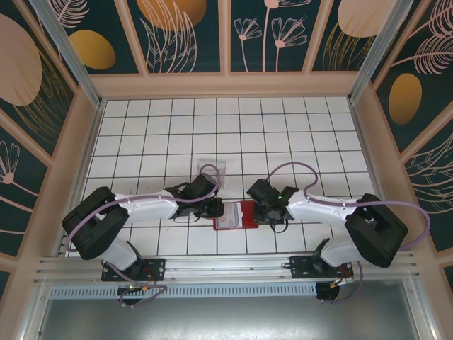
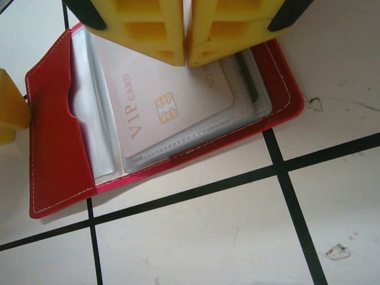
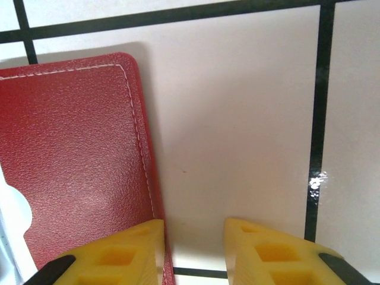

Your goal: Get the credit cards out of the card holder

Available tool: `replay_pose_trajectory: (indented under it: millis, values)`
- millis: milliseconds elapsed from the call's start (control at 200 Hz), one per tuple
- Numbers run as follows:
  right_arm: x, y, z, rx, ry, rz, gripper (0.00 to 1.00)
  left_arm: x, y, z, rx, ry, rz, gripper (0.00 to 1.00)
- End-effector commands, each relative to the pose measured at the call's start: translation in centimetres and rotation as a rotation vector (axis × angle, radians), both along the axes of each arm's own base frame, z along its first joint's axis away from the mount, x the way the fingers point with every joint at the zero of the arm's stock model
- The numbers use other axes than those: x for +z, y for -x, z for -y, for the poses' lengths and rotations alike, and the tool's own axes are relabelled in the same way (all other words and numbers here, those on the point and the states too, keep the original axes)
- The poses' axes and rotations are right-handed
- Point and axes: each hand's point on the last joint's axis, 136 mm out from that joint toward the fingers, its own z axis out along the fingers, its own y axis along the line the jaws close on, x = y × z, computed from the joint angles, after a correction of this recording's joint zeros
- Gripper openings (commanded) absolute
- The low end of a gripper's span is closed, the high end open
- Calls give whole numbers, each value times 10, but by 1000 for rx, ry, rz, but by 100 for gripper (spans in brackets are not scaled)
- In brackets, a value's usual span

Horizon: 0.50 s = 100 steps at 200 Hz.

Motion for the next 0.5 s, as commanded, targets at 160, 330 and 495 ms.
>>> replay_pose_trajectory:
  millis: [160, 330, 495]
  values:
    - [21, -10, 5, -55, 60, 42, 36, -6, 5, -12, 4, -52, -2, 13]
    - [59, -26, -15, -50, -13, 94, 40, 7, 3, -7, 4, -13, 16, 14]
    - [83, -35, -29, -39, -48, 119, 42, 14, 1, -6, 11, 2, 29, 14]
